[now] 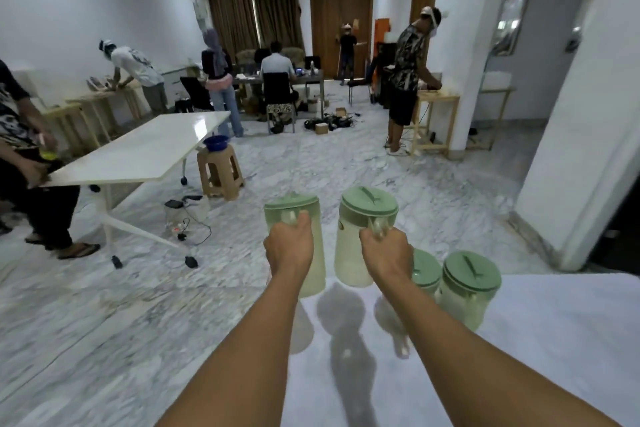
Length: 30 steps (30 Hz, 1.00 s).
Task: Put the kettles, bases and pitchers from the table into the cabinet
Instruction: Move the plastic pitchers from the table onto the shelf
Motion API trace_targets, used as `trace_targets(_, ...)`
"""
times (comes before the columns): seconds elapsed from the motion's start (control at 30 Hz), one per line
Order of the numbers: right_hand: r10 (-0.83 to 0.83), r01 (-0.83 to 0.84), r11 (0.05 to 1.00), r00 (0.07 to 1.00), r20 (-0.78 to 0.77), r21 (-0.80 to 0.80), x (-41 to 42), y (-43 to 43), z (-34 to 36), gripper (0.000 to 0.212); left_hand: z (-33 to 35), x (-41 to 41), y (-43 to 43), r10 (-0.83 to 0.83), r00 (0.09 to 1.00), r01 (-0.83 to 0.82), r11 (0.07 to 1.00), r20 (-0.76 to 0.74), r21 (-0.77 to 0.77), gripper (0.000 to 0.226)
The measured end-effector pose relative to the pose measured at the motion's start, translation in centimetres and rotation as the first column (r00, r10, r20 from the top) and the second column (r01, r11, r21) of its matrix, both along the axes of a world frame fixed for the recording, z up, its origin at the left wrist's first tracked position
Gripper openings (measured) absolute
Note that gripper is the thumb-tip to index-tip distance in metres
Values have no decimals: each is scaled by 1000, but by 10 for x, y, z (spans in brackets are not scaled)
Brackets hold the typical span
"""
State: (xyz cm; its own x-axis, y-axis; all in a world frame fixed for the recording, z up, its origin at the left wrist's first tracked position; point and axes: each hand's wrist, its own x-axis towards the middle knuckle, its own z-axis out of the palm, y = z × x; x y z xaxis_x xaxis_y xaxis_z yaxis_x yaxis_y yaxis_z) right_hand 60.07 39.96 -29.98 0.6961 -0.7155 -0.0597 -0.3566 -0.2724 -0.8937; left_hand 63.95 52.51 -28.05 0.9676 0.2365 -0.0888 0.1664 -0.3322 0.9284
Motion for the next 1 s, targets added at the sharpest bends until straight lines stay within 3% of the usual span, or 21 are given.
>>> trace_targets(0.23, -214, 234, 971, 940, 267, -44, -79, -13, 105, 29, 104, -56, -22, -188, 948, 218, 972, 258, -92, 56)
trace_targets(0.4, -418, 472, 877, 842, 341, -92, -185, -48, 146, 28, 140, -130, -82, -416, 837, 468, 881, 356, -69, 65)
trace_targets(0.67, -717, 806, 579, 577, 392, -127, -395, -128, 178, 27, 158, -314, -200, -691, 535, 810, 584, 487, -62, 45)
trace_targets(1.0, -885, 973, 189, 226, 406, -130, -674, -208, 194, 33, 179, -570, -326, -860, 232, 971, 230, 455, -61, 51)
